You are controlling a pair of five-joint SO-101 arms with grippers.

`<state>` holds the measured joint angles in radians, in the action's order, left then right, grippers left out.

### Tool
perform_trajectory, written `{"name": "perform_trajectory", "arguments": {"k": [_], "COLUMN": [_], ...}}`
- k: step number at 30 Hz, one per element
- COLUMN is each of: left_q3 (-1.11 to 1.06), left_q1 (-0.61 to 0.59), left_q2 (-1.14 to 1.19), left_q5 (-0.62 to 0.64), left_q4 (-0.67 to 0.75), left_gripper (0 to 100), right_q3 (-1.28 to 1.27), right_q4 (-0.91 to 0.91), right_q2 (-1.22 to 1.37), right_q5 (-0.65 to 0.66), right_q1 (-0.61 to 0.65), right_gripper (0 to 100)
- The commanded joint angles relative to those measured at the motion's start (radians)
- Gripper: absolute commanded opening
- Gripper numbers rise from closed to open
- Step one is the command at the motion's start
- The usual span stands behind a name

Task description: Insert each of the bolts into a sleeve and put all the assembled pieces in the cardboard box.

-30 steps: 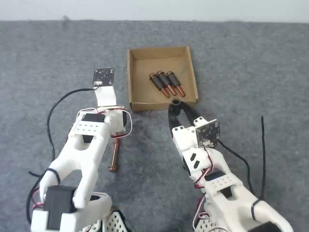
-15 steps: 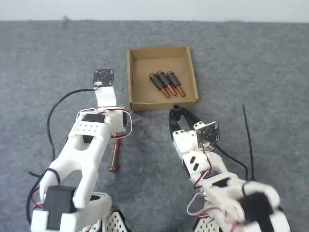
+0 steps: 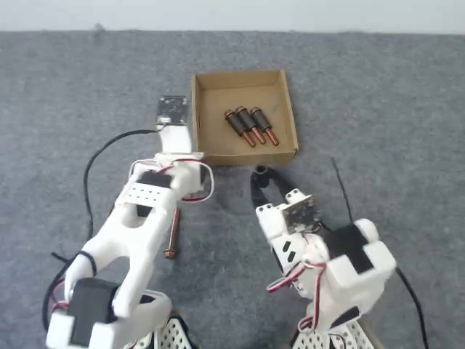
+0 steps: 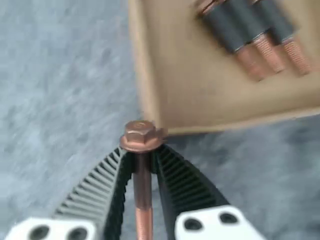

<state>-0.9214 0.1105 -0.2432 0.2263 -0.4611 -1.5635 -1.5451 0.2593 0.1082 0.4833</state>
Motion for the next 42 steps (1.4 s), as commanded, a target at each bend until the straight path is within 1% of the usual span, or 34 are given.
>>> {"name": "perform_trajectory", "arguments": {"k": [1, 5, 8, 11, 13, 15, 19, 20, 21, 26, 31, 35, 39, 42], "left_q3": [0.019, 0.025, 0.002, -0.053, -0.114, -0.191, -0.355, -0.38, -0.389, -0.357, -0.349, -0.346, -0.349, -0.354], "left_q1": [0.054, 0.098, 0.115, 0.141, 0.172, 0.213, 0.29, 0.304, 0.316, 0.325, 0.336, 0.334, 0.333, 0.333], "left_q2": [-0.109, -0.199, -0.278, -0.35, -0.394, -0.431, -0.477, -0.488, -0.494, -0.525, -0.559, -0.566, -0.566, -0.56], "left_q5": [-0.009, -0.005, -0.003, -0.003, -0.003, -0.003, -0.002, -0.002, -0.002, -0.002, -0.002, -0.002, -0.002, 0.0], "left_q4": [0.071, 0.08, 0.129, 0.215, 0.301, 0.419, 0.71, 0.758, 0.773, 0.701, 0.695, 0.641, 0.632, 0.631], "left_gripper": [1, 1, 1, 1, 1, 1, 1, 1, 1, 1, 1, 1, 1, 1], "right_q3": [0.055, 0.068, 0.069, 0.08, 0.083, 0.092, 0.097, 0.097, 0.097, 0.101, 0.101, 0.098, 0.098, 0.092], "right_q4": [-0.058, -0.071, -0.071, -0.071, -0.07, -0.067, -0.065, -0.065, -0.065, -0.065, -0.065, -0.065, -0.068, -0.073], "right_q2": [0.038, 0.058, 0.058, 0.059, 0.059, 0.064, 0.064, 0.064, 0.064, 0.064, 0.065, 0.065, 0.064, 0.058], "right_q5": [0.055, 0.061, 0.06, 0.058, 0.057, 0.057, 0.057, 0.057, 0.057, 0.055, 0.055, 0.055, 0.054, 0.002], "right_q1": [0.013, 0.015, 0.015, 0.015, 0.016, 0.016, 0.016, 0.016, 0.016, 0.024, 0.038, 0.038, 0.03, 0.028], "right_gripper": [0.6, 0.6, 0.6, 0.6, 0.6, 0.6, 0.6, 0.6, 0.6, 0.6, 0.6, 0.6, 0.6, 0.6]}}
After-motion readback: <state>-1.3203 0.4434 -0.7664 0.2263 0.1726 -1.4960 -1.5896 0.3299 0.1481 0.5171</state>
